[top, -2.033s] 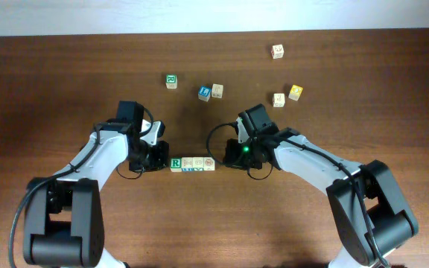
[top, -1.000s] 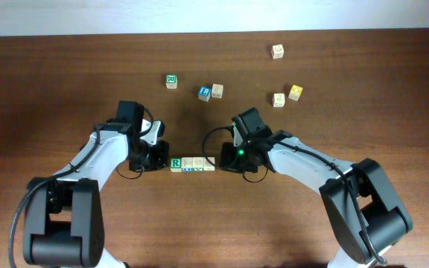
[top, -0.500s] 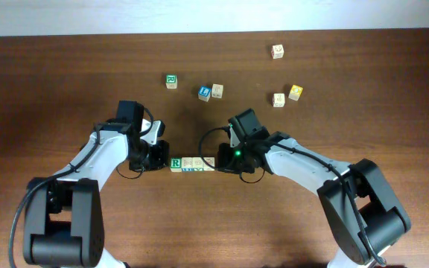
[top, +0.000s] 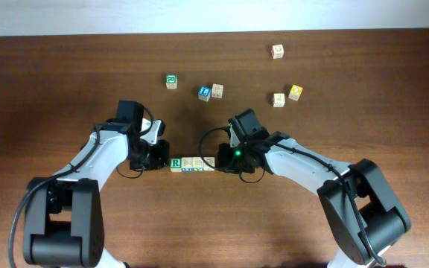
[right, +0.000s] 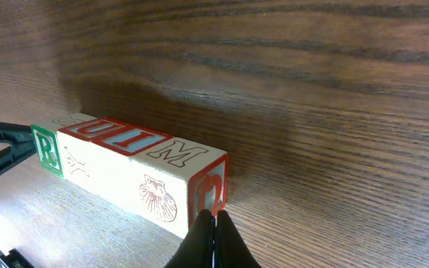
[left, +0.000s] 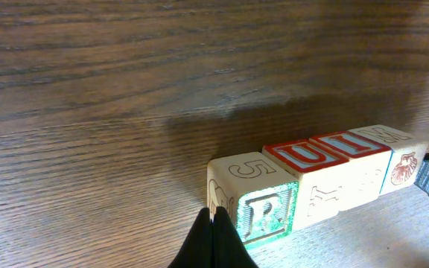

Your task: Rotate 4 blocks

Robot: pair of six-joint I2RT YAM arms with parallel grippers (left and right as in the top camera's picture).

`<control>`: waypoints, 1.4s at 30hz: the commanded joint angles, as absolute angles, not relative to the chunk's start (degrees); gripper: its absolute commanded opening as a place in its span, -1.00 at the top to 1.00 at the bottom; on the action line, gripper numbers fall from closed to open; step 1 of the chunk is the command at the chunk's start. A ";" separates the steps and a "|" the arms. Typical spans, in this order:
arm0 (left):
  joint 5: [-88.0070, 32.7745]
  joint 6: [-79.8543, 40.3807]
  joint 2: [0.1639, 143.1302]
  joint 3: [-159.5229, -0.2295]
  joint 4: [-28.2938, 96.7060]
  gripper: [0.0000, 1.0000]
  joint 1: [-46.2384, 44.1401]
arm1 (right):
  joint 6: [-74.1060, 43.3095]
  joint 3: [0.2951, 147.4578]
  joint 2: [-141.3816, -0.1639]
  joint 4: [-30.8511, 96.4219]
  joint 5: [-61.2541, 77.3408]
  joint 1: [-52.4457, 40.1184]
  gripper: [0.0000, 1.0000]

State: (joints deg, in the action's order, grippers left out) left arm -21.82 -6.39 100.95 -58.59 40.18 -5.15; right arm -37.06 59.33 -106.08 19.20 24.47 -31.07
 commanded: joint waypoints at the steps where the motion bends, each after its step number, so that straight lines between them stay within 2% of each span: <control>1: -23.40 -5.08 101.69 -58.08 40.10 1.00 -5.28 | -36.95 59.05 -106.56 19.00 23.94 -31.48 0.92; 42: -22.74 -5.06 101.69 -58.08 39.72 1.00 -5.28 | -36.95 59.05 -106.56 19.00 23.94 -31.48 0.91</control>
